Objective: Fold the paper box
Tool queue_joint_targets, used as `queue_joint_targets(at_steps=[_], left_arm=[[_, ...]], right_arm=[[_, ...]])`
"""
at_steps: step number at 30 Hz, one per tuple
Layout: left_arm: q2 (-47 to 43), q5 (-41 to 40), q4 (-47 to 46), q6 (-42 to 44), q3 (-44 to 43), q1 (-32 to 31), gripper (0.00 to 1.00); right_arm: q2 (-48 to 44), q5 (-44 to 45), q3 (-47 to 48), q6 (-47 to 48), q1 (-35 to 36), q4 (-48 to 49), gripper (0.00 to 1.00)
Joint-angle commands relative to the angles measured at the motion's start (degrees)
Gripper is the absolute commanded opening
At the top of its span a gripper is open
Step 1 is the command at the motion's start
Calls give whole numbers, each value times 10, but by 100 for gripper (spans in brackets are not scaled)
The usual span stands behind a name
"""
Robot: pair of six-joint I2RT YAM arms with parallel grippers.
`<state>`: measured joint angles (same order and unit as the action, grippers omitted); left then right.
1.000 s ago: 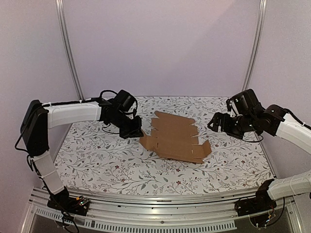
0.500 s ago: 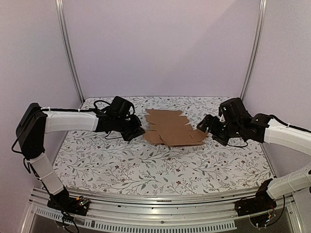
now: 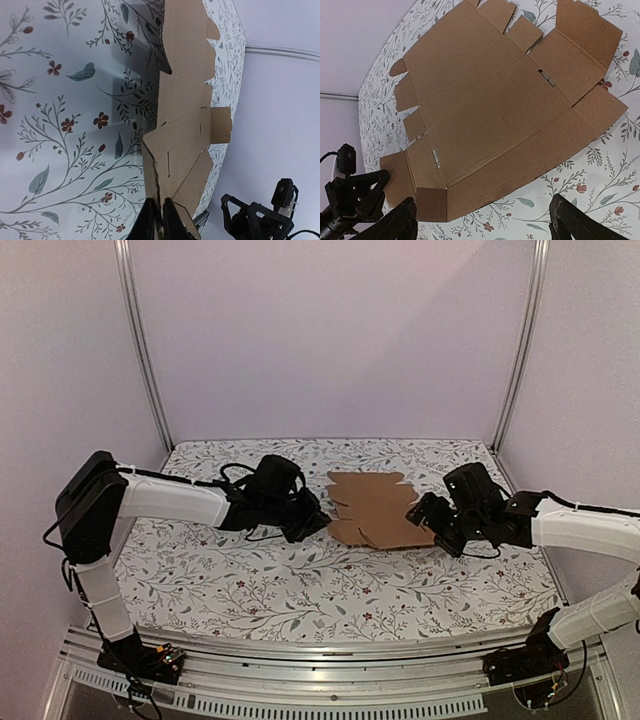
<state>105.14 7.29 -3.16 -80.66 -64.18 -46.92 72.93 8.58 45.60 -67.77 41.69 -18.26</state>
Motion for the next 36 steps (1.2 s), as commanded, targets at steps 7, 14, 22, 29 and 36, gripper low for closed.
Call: queue_joint_targets(at_steps=[7,14,22,29,36], left_arm=[[-6,1,22,29,-37,-29,43],[-42,17,108,111,-51,-16,57],[-90,44,233,253,-66,41,62],[-115,32,394,420,-118,89,66],[-156,115,423,472,-109,146,66]], right_arm=[[-46,43,-59,-50,4,-7,92],[-68,51,-99,-91,19,22,92],[-10,38,-125,-151,43,146,89],[64,46,-130,-218,65,224,79],[104,111,-152,-293,101,282,69]])
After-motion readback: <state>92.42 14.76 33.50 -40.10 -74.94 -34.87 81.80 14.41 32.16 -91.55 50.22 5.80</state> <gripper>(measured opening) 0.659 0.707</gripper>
